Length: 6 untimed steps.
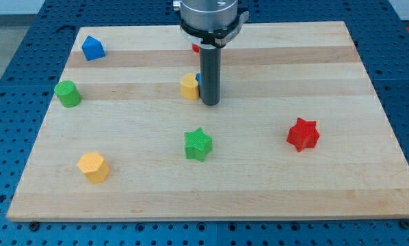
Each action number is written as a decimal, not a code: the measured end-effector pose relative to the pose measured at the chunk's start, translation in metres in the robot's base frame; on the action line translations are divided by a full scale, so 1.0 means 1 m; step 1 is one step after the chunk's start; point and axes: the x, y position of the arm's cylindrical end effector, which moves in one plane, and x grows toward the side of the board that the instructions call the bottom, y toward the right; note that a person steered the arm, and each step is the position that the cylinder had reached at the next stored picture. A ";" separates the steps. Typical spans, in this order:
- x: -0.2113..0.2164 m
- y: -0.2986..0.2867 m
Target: Nudge the yellow hexagon left a bit
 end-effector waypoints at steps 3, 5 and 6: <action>0.047 -0.083; 0.125 -0.103; 0.156 -0.143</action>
